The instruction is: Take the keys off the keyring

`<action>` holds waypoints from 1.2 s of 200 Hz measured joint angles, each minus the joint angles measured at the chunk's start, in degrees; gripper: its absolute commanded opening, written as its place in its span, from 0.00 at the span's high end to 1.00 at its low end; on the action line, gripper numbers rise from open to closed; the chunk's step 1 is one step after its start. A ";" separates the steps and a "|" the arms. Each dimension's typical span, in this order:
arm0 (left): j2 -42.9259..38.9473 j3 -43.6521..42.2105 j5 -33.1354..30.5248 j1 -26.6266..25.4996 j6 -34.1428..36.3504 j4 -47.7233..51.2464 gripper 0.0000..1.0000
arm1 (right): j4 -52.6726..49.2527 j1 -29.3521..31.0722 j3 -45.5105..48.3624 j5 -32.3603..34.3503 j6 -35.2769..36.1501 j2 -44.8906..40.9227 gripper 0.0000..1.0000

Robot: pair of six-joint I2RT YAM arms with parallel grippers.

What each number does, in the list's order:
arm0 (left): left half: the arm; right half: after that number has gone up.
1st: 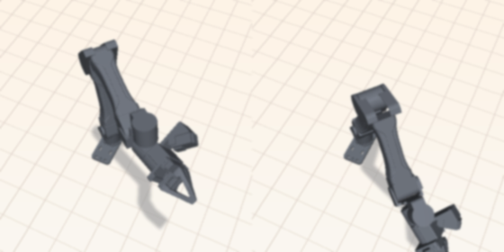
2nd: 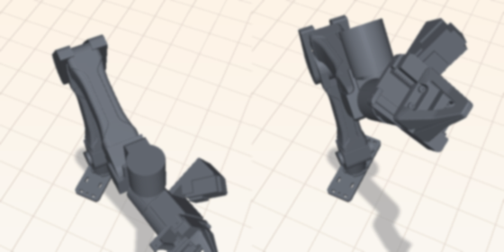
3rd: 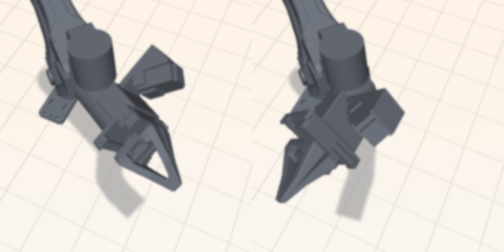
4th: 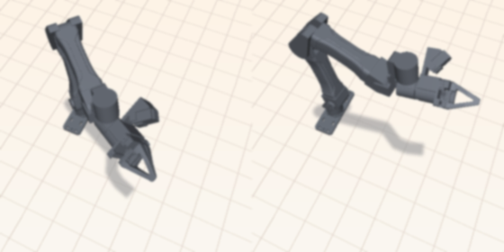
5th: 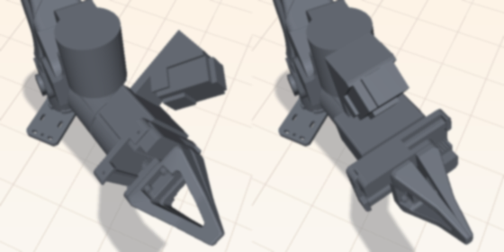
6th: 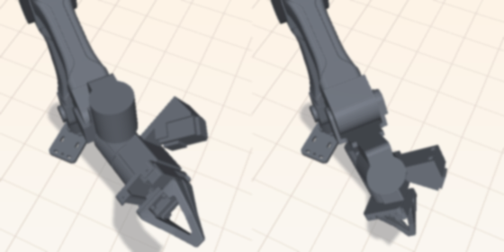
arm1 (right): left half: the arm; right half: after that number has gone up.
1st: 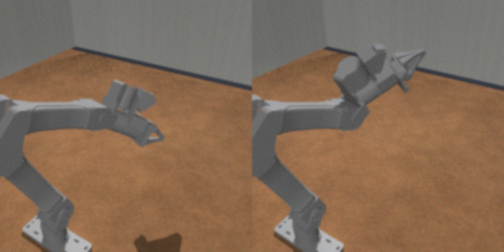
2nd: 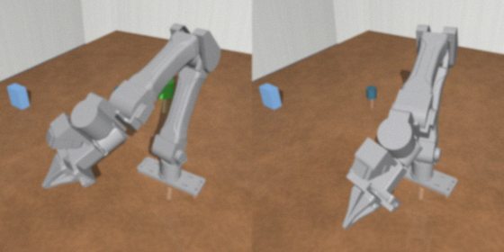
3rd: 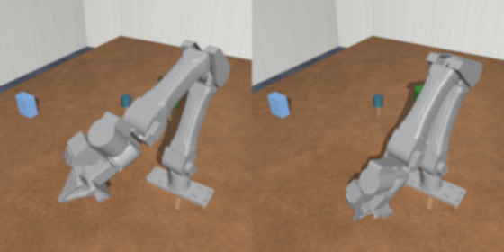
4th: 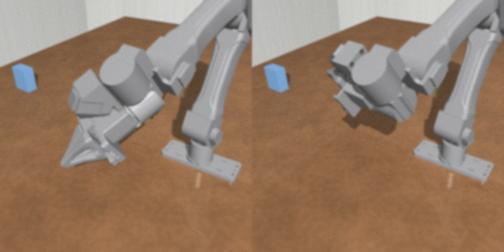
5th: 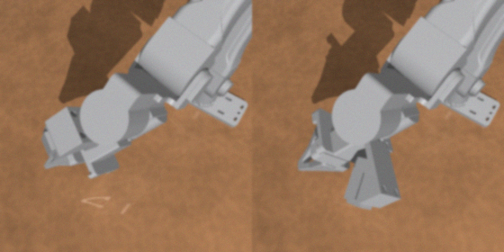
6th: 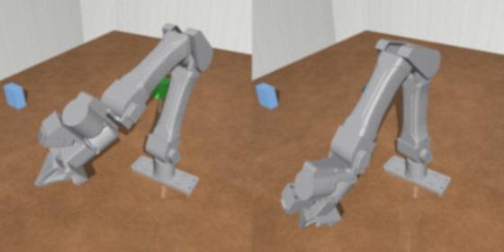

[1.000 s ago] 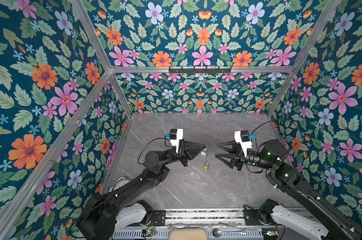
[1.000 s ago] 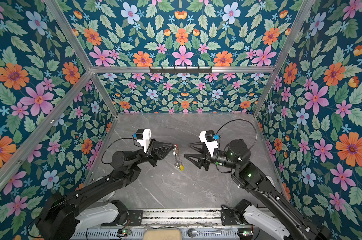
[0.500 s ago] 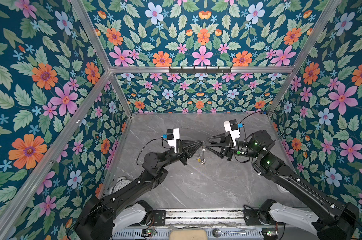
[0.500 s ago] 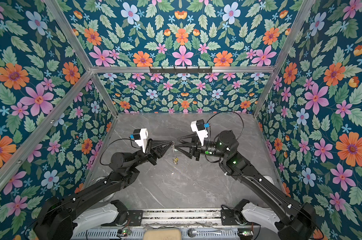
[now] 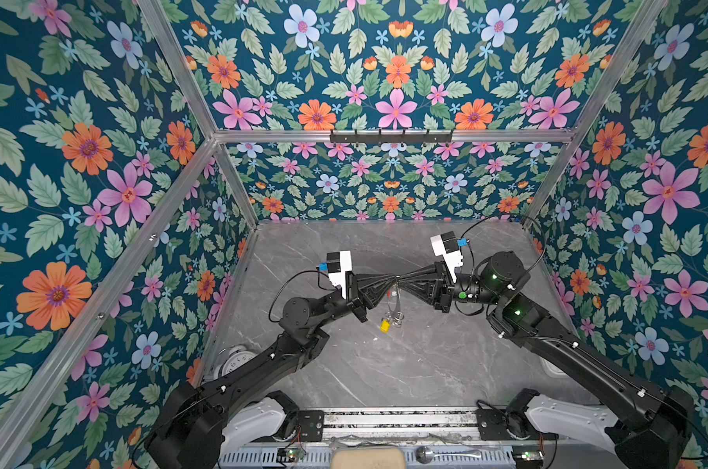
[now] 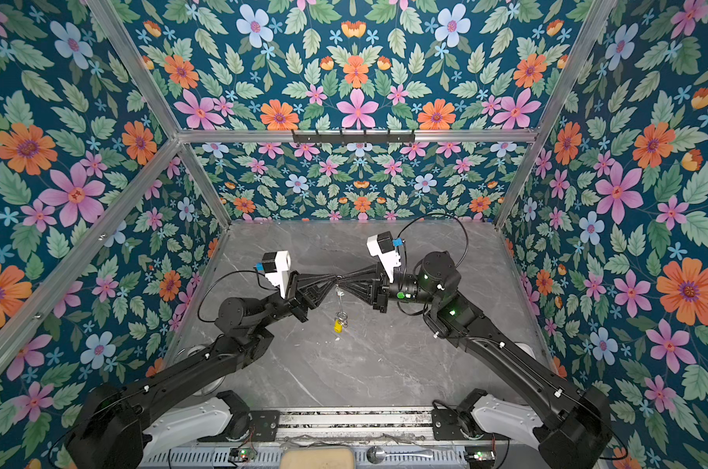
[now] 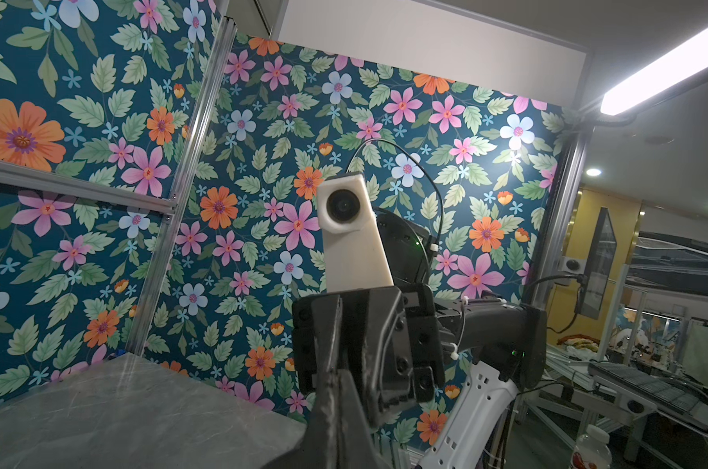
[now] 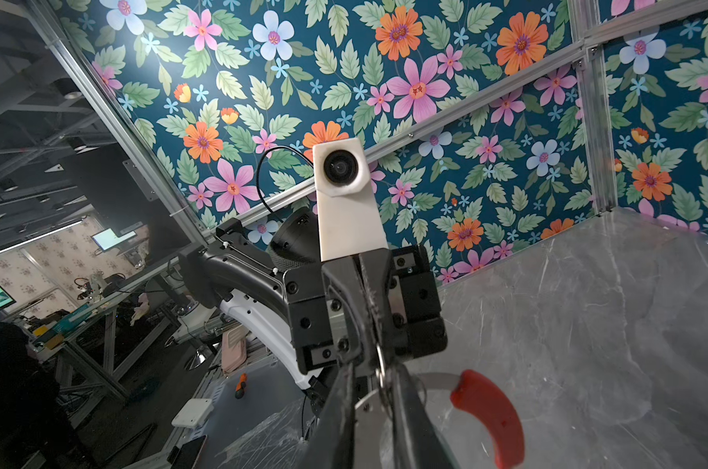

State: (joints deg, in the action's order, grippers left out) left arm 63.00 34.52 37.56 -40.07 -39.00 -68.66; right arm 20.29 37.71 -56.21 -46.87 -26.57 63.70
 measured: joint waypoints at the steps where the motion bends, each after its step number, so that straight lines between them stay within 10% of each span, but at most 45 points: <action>1: 0.00 0.00 0.00 0.00 0.00 -0.02 1.00 | 0.00 0.00 0.00 0.00 0.00 0.02 0.88; 58: 0.15 -0.15 0.22 0.00 -1.14 -0.76 1.00 | -1.20 0.00 0.00 0.68 0.46 -0.28 1.00; 85: -0.11 -0.09 0.52 -0.02 -1.33 0.00 0.67 | -4.50 0.07 -0.48 1.20 1.70 -1.36 1.00; 107: -2.01 -0.09 0.63 0.39 -1.66 1.92 0.59 | -10.19 0.09 -2.36 2.12 4.33 -2.67 1.00; 240: -1.18 13.90 18.86 3.06 -0.44 33.11 0.63 | -43.15 -0.02 -15.67 2.51 23.12 -1.18 1.00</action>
State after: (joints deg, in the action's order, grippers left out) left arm 61.82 48.42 56.42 -37.01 -39.44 -35.55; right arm -22.85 37.69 -71.88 -44.36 -3.44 62.52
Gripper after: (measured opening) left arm 0.376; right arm 0.052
